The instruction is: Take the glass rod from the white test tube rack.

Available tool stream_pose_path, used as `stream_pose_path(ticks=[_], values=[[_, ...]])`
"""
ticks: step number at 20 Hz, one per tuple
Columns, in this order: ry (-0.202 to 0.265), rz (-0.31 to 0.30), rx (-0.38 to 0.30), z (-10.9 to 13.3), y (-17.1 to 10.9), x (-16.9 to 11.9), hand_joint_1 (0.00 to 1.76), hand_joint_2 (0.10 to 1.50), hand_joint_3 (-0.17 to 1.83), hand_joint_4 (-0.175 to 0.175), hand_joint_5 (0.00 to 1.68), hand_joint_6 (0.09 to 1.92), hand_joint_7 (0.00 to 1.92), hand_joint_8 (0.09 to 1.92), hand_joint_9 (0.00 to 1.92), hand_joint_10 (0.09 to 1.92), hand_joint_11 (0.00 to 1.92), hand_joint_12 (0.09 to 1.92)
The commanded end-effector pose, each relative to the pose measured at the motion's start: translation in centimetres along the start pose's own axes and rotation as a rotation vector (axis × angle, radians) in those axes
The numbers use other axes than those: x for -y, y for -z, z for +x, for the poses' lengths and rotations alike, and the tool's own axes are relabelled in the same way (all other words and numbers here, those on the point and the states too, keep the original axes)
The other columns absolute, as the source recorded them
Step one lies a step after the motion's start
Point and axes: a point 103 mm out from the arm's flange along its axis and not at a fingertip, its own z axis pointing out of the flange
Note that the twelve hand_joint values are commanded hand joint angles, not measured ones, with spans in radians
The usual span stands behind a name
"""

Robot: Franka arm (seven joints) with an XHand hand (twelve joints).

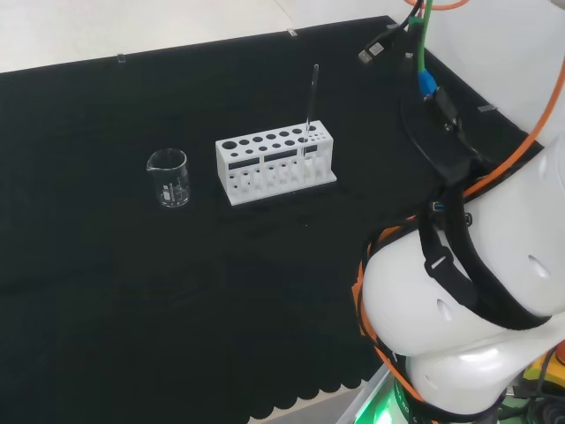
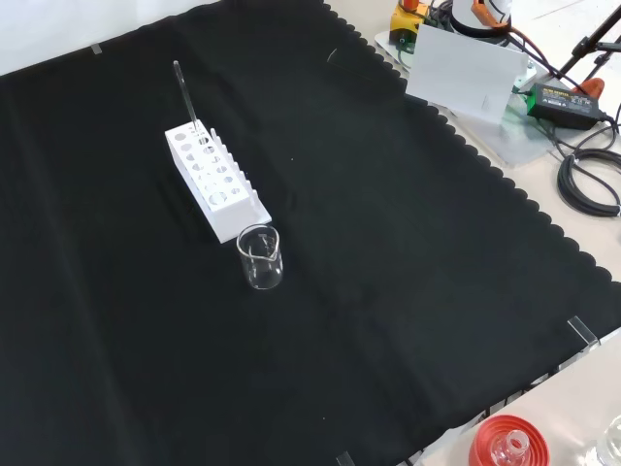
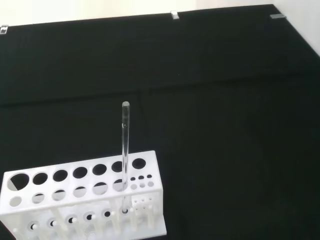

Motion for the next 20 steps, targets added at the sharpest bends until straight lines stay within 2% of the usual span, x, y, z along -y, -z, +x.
stream_pose_path(ticks=[1,7,20], values=[[0.036,-0.003,-0.017,0.4,-0.9,-2.6,0.61,0.79,0.54,-0.068,0.34,0.09,0.21,0.84,0.24,0.95,0.06,1.51],[0.062,0.013,-0.038,0.5,-2.7,-4.4,0.61,0.79,0.54,-0.076,0.36,0.09,0.23,0.86,0.34,0.95,0.22,1.47],[0.086,0.056,-0.047,0.1,-5.5,-6.5,0.62,0.79,0.55,-0.091,0.4,0.09,0.34,0.89,0.52,0.91,0.38,1.42]])
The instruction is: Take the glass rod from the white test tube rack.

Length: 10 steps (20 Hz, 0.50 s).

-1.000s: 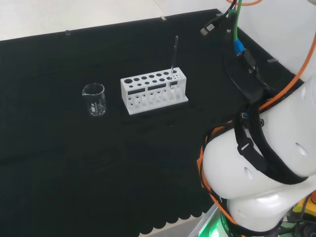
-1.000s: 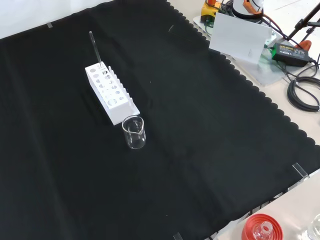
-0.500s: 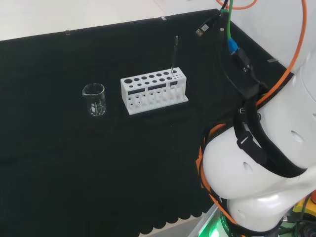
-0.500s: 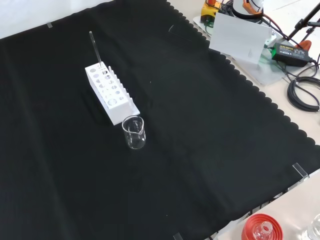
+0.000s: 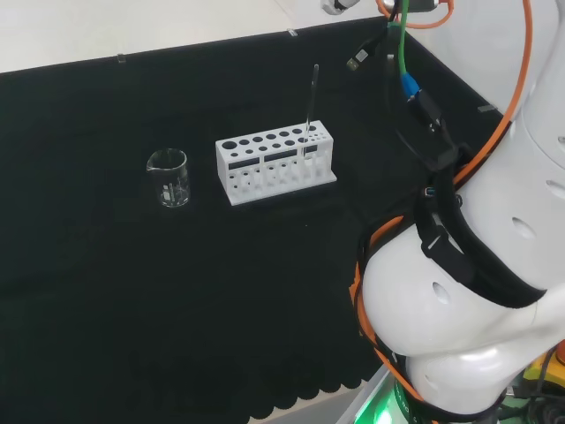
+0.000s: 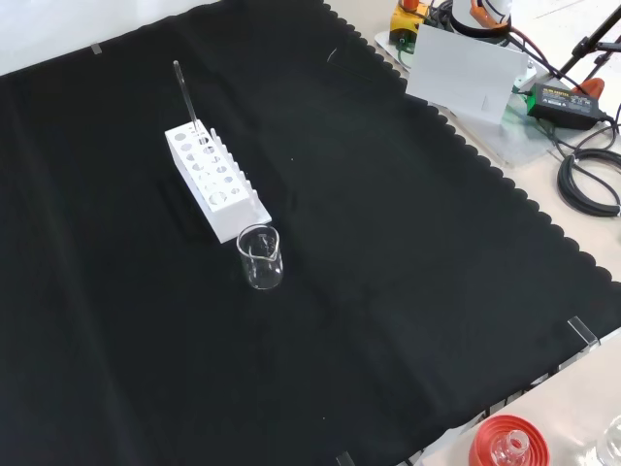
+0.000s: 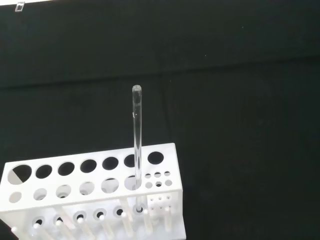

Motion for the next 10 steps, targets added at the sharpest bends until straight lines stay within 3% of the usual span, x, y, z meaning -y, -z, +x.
stream_pose_path(ticks=[1,10], values=[[0.013,0.009,-0.012,-0.3,-0.8,-0.9,0.62,0.79,0.55,-0.092,0.4,0.09,0.34,0.89,0.53,0.91,0.38,1.42],[0.042,0.023,-0.022,0.0,-2.3,-1.8,0.62,0.8,0.55,-0.098,0.42,0.09,0.41,0.88,0.59,0.87,0.45,1.39]])
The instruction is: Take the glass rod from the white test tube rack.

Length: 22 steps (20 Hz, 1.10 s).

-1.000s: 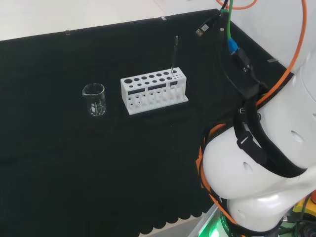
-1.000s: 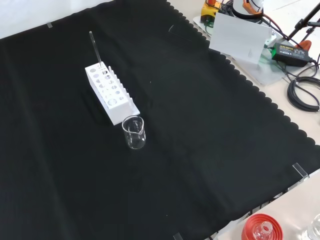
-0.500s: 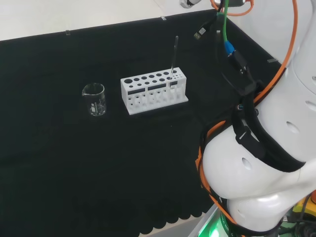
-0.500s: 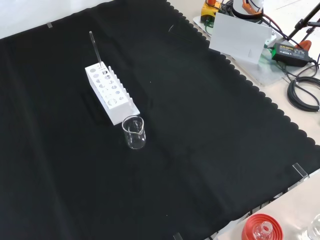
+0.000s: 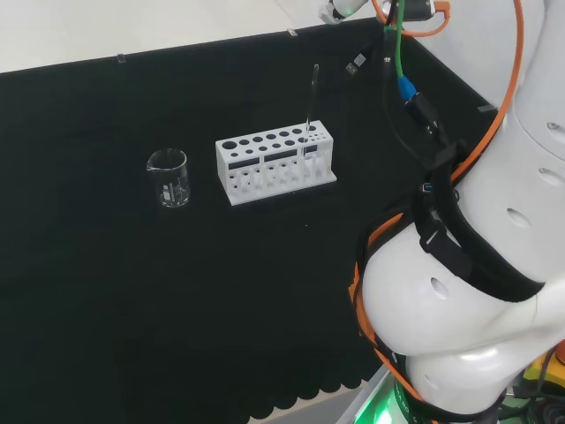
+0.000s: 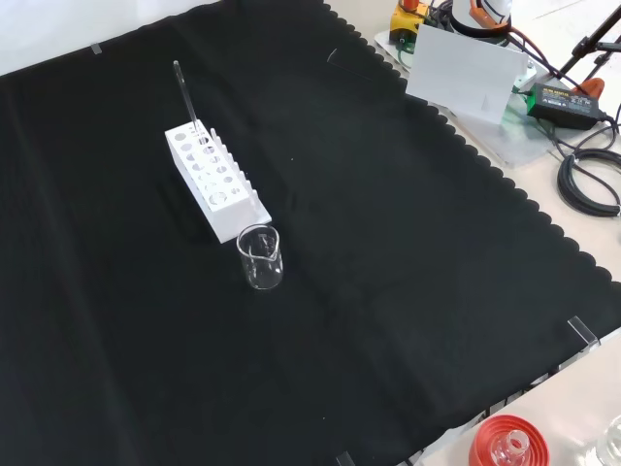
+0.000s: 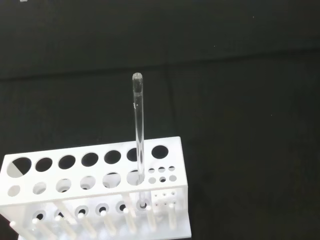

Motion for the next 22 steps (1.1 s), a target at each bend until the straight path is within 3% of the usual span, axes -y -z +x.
stream_pose_path(ticks=[1,22], values=[[0.015,0.006,-0.009,0.2,-0.7,-0.5,0.62,0.8,0.55,-0.098,0.42,0.1,0.42,0.88,0.6,0.86,0.46,1.39],[0.112,0.119,-0.023,2.0,-5.7,-3.7,0.61,0.81,0.55,-0.093,0.47,0.16,0.44,0.87,0.65,0.83,0.53,1.36]])
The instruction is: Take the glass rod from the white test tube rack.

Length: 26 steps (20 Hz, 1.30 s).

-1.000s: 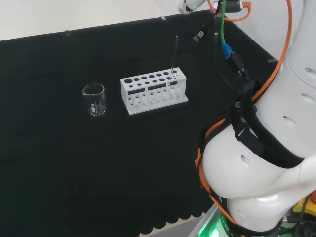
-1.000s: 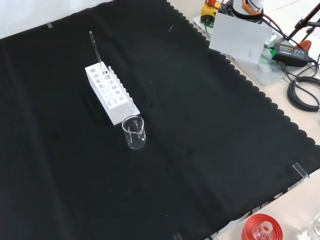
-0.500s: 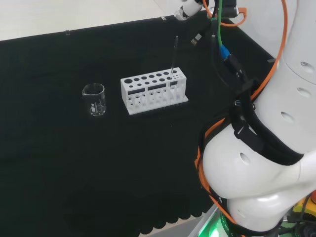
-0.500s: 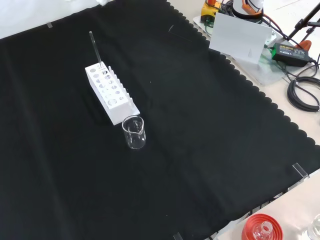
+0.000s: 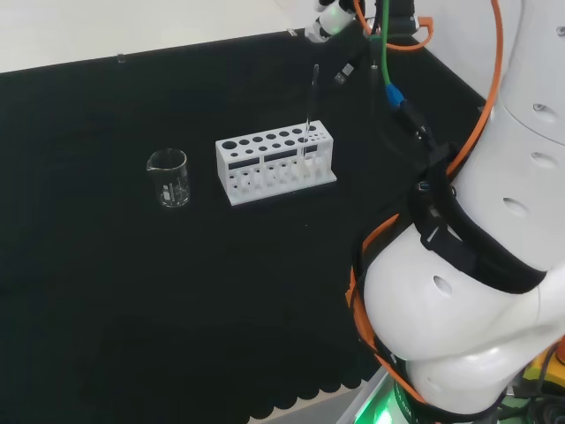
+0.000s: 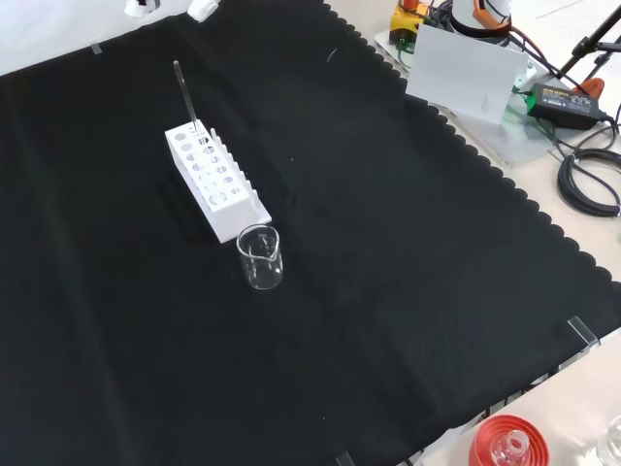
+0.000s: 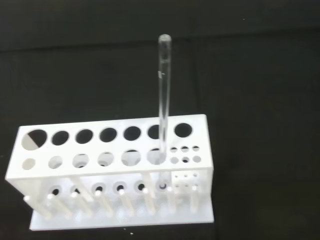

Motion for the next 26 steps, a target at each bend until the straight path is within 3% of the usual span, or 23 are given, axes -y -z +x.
stream_pose_path(ticks=[1,7,20,26], values=[[0.043,0.064,-0.021,0.2,-2.9,-2.1,0.61,0.82,0.55,-0.092,0.47,0.17,0.44,0.87,0.65,0.83,0.53,1.35],[0.058,0.083,-0.018,0.8,-3.6,-2.9,0.6,0.82,0.54,-0.087,0.46,0.23,0.44,0.88,0.66,0.83,0.53,1.35],[0.059,0.146,-0.024,0.2,-5.7,-3.7,0.58,0.83,0.54,-0.084,0.39,0.58,0.44,0.88,0.68,0.82,0.55,1.35],[0.068,0.163,0.004,0.3,-6.5,-3.9,0.59,0.82,0.55,-0.079,0.4,0.71,0.5,0.86,0.78,0.78,0.69,1.31]])
